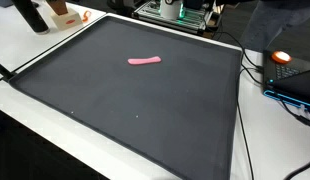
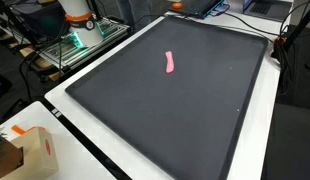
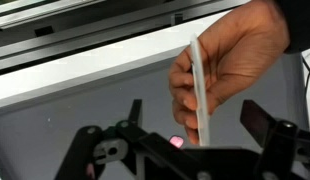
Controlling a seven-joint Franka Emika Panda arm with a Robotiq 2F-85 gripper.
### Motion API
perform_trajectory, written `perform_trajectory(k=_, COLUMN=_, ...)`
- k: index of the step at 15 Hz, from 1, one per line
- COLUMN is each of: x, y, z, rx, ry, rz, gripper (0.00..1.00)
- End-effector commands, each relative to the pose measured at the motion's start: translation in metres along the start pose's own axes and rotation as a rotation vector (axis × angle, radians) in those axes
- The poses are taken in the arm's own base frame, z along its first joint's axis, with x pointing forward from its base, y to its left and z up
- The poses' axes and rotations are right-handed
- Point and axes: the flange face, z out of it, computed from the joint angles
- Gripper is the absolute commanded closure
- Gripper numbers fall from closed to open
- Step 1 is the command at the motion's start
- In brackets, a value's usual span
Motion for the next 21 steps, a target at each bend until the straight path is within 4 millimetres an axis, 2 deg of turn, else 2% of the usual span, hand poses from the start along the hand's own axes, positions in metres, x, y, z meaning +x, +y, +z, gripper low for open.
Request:
perform_trajectory(k=1, x=0.0001, y=0.0, z=-0.0005, rx=0.0, ry=-0.001, rz=0.0, gripper=0.0)
perform_trajectory(k=2, x=0.0002, y=0.0001, z=-0.0004, rx=0.0, ry=0.001, rz=0.0, gripper=0.07)
perform_trajectory(k=3, x=0.0004, y=0.0001, z=-0.0001, rx=0.002, ry=0.001, rz=0.0, gripper=0.26)
perform_trajectory(k=12, x=-0.0002, y=-0.0006, z=-0.004, rx=0.001, ry=0.015, rz=-0.002, gripper=0.95)
perform_trajectory(k=14, x=-0.0001, y=-0.0013, z=-0.0053, rx=0.004, ry=0.02, rz=-0.004, gripper=1.0)
perform_trajectory(k=21, x=0.0013, y=-0.002, z=-0.0073, rx=0.007, ry=0.016, rz=-0.003, gripper=0.96)
